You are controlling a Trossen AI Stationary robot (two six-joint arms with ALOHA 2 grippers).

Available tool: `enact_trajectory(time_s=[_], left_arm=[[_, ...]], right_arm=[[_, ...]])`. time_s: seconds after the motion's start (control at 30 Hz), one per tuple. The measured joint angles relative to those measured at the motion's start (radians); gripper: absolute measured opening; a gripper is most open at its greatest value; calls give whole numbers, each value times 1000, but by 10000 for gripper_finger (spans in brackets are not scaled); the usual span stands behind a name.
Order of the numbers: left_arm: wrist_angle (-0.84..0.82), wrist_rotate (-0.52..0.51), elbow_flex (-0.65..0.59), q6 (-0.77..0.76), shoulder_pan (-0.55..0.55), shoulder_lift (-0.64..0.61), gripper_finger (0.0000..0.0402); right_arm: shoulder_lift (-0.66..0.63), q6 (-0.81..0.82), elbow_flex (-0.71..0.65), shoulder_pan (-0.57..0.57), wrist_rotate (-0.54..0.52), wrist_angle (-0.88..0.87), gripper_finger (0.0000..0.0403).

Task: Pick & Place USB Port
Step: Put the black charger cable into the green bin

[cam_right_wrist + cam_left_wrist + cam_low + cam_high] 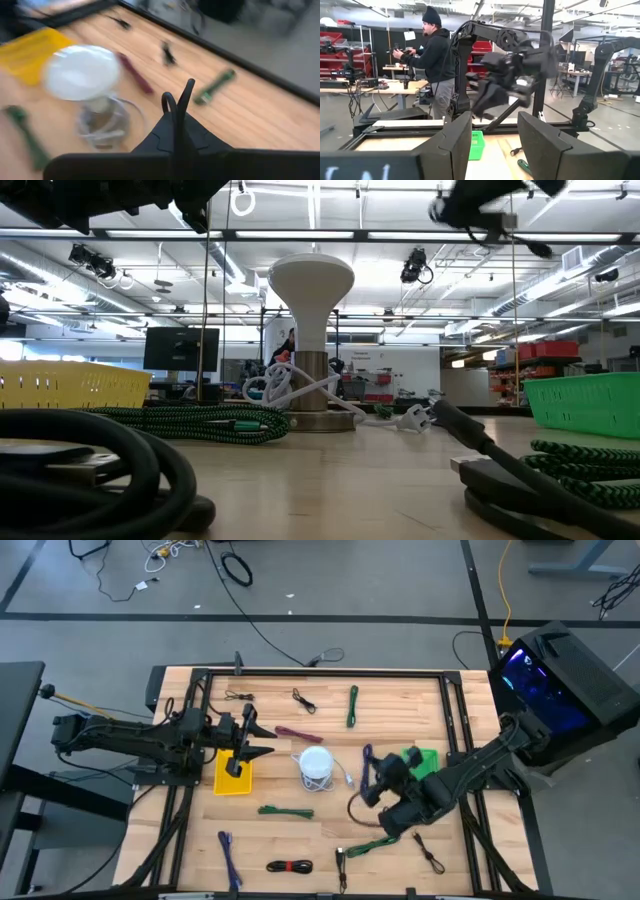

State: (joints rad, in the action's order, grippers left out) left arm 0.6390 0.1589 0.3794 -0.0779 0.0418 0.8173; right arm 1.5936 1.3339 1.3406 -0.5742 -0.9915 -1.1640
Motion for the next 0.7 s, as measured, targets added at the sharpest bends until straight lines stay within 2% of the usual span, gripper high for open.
enact_trajectory(time_s=[0.3,0.4,0.47,0.7], left_arm=[[-3,0,0,-20,0,0,165],[-3,0,0,-20,0,0,165],[-7,0,0,-21,0,0,165],[-7,0,0,-16,0,0,165]], right_arm=[[7,517,-199,-14,279,-181,4],[7,658,-241,-16,407,-281,4],[5,702,-266,-16,459,-297,4],[5,729,-309,-9,497,-281,6]])
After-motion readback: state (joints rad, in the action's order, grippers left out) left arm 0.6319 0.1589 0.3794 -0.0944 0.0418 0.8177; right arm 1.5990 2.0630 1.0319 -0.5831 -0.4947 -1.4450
